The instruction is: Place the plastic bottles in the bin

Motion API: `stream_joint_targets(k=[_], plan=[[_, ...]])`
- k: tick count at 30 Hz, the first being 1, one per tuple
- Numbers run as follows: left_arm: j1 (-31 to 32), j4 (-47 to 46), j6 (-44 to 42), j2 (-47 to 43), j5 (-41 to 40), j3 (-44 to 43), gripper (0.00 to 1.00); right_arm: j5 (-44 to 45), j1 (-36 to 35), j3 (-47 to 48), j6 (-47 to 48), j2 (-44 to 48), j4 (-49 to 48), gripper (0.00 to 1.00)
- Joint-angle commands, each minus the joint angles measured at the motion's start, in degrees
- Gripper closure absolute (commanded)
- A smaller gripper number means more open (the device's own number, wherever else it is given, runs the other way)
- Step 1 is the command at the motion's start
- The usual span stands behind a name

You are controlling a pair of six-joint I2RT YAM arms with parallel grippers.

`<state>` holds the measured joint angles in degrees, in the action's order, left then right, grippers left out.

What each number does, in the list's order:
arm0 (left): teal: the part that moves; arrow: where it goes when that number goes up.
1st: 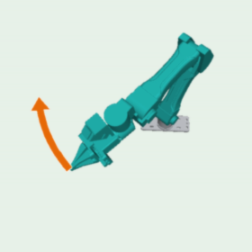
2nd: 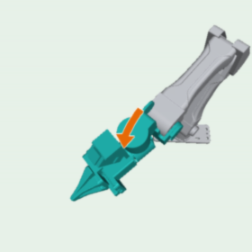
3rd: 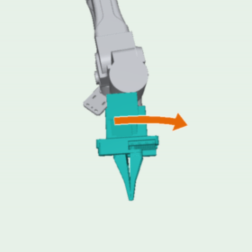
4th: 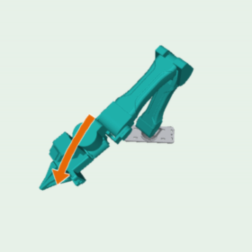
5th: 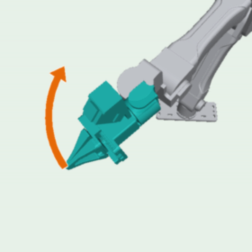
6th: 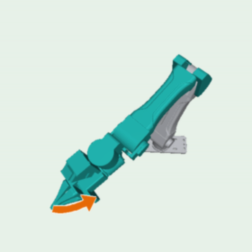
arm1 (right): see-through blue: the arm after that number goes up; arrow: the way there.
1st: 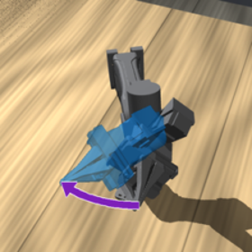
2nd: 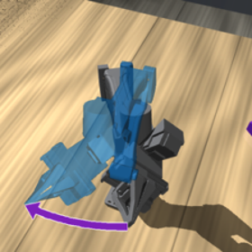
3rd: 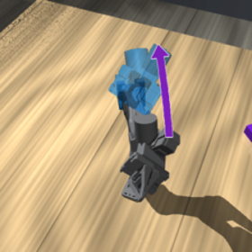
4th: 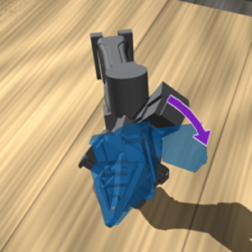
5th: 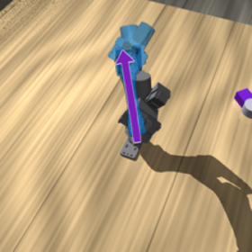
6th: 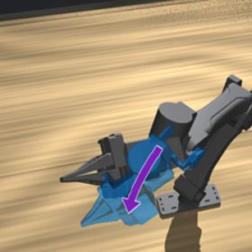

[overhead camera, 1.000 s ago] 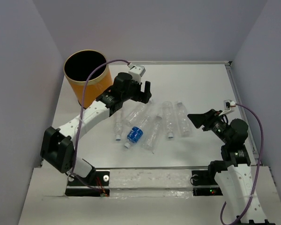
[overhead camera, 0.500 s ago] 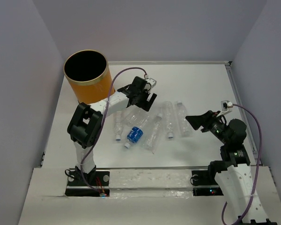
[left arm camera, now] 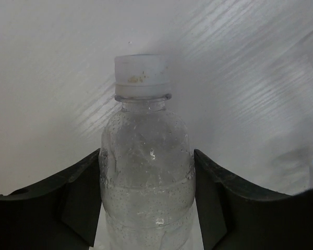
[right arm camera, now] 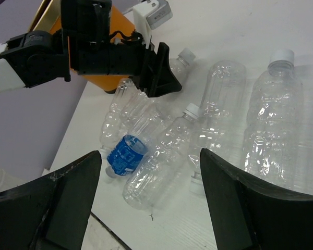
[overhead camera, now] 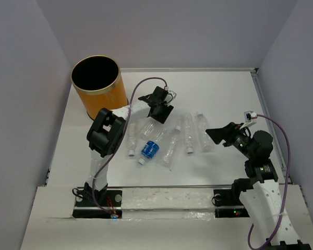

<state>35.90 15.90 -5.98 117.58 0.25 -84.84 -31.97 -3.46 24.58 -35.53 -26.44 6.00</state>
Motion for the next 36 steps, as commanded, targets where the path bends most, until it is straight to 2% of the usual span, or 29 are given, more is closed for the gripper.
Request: stream_joint_targets(k=[1,3,4,8,10,13,16,19,22,26,27,33,36], plan=[[0.1,1.7,-0.5,-0.4,-2.4,-4.2,0.34,-0.8,-0.4,-0.1,1.2,-0.5,-1.3,0.18],[0.2,0.3,-0.3,-1.7,-2.5,-4.4,0.36,-1.0,-0.4,-0.1,1.3,-1.2,-1.3,0.18],[0.1,-0.3,-0.1,-2.3,-2.5,-4.4,0.40,-1.0,-0.4,-0.2,1.3,-2.2,-1.3,0.18],[0.2,-3.7,1.2,-9.0,-1.9,-4.8,0.49,-0.6,-0.4,-0.1,1.7,-4.4,-2.2,0.18],[0.2,-6.0,2.3,-11.9,-1.9,-5.3,0.49,0.6,-0.4,0.2,1.9,-5.4,-2.7,0.18],[0.0,-8.9,3.8,-18.0,-2.6,-6.6,0.50,2.8,-0.4,1.1,1.7,-7.5,-4.0,0.18],[-0.6,-12.9,5.6,-25.0,-2.5,-8.5,0.59,7.2,-0.4,3.1,1.7,-12.1,-5.3,0.18],[-2.3,-15.4,9.0,-28.5,-2.3,-9.2,0.59,11.7,-0.4,5.2,3.1,-16.5,-5.4,0.18],[-6.8,-20.6,13.4,-33.3,-1.9,-8.6,0.59,15.9,-0.4,8.5,6.5,-24.5,-5.1,0.16],[-16.0,-28.7,21.2,-38.6,-2.8,-3.4,0.56,17.5,-0.9,11.9,9.8,-32.9,-5.2,0.14],[-19.8,-30.4,23.4,-39.8,-5.1,-2.9,0.54,18.9,-2.2,13.0,10.9,-34.1,-5.3,0.14],[-30.3,-34.4,25.7,-38.9,-12.1,-1.0,0.52,24.4,-5.4,15.8,14.3,-40.0,-5.2,0.13],[-35.8,-36.5,28.1,-36.4,-13.3,-1.0,0.49,24.3,-5.9,17.3,15.5,-44.1,-4.4,0.06]])
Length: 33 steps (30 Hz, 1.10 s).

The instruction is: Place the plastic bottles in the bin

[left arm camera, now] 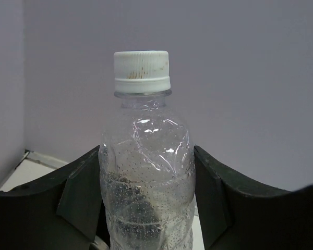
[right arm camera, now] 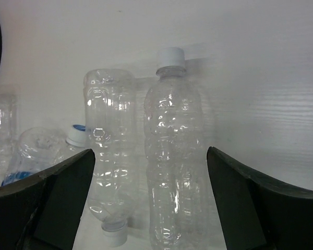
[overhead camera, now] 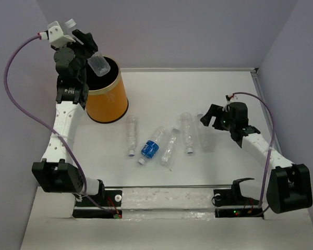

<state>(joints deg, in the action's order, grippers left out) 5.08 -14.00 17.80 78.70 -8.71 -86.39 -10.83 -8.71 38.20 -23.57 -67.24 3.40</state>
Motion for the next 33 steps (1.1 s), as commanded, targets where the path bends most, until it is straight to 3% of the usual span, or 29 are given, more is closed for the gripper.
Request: stream_joint_targets(k=[1,12,18,27,31,33], plan=[[-6.6,-6.6,4.5,3.1,-4.7,0.2,0.49,3.1,-1.5,4.1,3.7,-4.6,-1.6,0.06],[-7.9,-13.0,-0.9,8.7,-6.6,4.7,0.34,4.3,-2.5,11.7,4.4,-18.9,-1.8,0.05],[-7.9,-15.2,-1.1,6.3,-6.1,10.6,0.01,1.8,-2.5,15.3,3.6,-24.9,-1.9,0.09],[-7.5,-14.3,1.3,-1.2,-1.0,11.9,0.01,3.4,-2.5,14.1,3.3,-25.7,-2.0,0.15],[-0.9,-5.9,0.7,-5.1,-1.0,9.4,0.01,4.0,-2.5,13.3,3.0,-25.8,-1.9,0.21],[4.8,-1.9,0.4,-7.9,-1.3,9.4,0.01,4.1,-2.5,13.1,2.7,-25.5,-1.8,0.33]])
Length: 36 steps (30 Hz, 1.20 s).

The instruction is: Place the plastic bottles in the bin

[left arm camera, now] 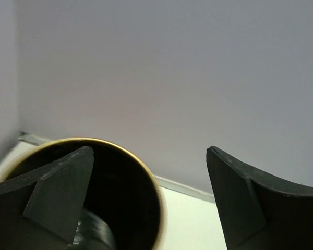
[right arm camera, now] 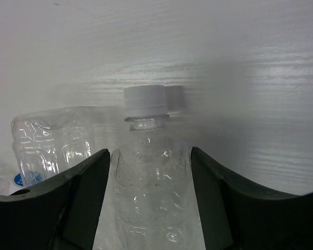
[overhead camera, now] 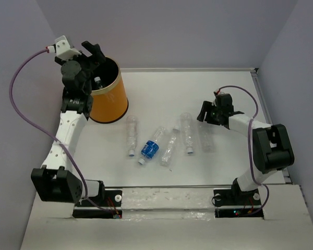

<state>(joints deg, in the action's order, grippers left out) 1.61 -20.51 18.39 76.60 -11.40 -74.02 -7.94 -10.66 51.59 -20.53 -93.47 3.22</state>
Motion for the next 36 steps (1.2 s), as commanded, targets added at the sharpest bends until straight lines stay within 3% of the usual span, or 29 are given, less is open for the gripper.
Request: stream_joint_targets(k=[1,3,7,10,15,23,26,30,36], plan=[[10.2,8.3,-0.2,-6.8,2.0,-2.5,0.01,1.8,-0.6,-0.4,-0.5,1.1,-1.5,0.35],[14.6,12.4,1.2,-10.3,5.2,1.0,0.01,4.2,-0.6,-1.3,-1.2,3.8,-1.2,0.43],[18.8,20.4,3.1,-15.1,14.7,7.6,0.01,7.6,-0.6,-3.1,-0.5,9.9,-0.3,0.59],[21.7,28.8,3.1,-18.2,17.5,12.1,0.01,11.0,-0.6,-3.5,0.7,14.8,2.3,0.71],[23.4,36.1,5.2,-24.6,15.5,21.2,0.01,12.0,-0.6,-5.2,1.3,23.8,5.4,0.74],[23.4,36.9,11.0,-25.1,6.1,31.4,0.01,6.4,-4.6,0.3,-0.6,36.2,6.0,0.78],[23.5,35.8,12.2,-24.7,5.3,33.0,0.01,6.6,-11.3,5.3,-1.2,35.6,2.5,0.78],[24.7,33.0,15.2,-25.2,3.4,37.6,0.01,6.7,-19.7,15.5,-0.3,27.4,-7.9,0.77],[24.8,27.8,20.0,-28.0,0.2,43.0,0.01,9.4,-31.3,38.0,6.5,4.9,-17.6,0.77]])
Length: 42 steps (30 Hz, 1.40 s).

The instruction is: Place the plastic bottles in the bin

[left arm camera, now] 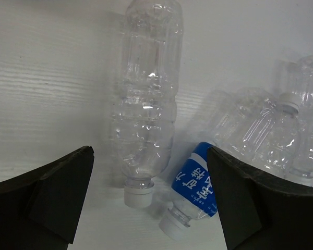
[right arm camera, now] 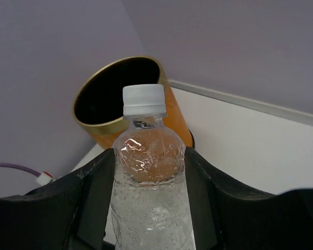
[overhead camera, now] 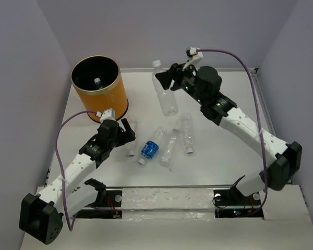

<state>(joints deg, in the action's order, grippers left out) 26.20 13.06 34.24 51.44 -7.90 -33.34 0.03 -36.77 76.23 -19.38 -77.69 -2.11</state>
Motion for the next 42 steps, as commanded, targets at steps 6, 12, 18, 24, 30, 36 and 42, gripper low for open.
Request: stream_joint_targets(k=[6,12,18,24,30,36,42], plan=[[0.6,-12.1,7.3,-8.2,-4.0,8.8,0.01,-3.5,-7.4,46.2,2.5,-35.7,-16.0,0.77],[0.9,-16.7,9.9,-11.4,-1.9,13.8,0.01,2.5,-9.9,72.9,-3.1,-55.7,-28.4,0.77],[1.1,-18.8,8.5,-11.4,0.7,15.2,0.01,16.8,-11.1,81.6,-2.4,-69.5,-46.7,0.78],[1.1,-19.0,6.9,-11.6,0.9,15.7,0.01,21.6,-10.5,81.9,-8.8,-72.6,-47.6,0.77],[1.1,-18.0,6.7,-12.9,-1.6,15.7,0.01,20.5,-10.5,80.8,-11.6,-76.3,-44.7,0.73],[1.1,-17.1,6.1,-9.9,-3.5,13.0,0.01,15.4,-10.5,74.9,-7.9,-74.7,-44.0,0.58],[1.1,-17.6,4.9,-5.0,-6.1,9.5,0.01,10.9,-11.0,71.7,-4.3,-72.3,-42.5,0.33]])
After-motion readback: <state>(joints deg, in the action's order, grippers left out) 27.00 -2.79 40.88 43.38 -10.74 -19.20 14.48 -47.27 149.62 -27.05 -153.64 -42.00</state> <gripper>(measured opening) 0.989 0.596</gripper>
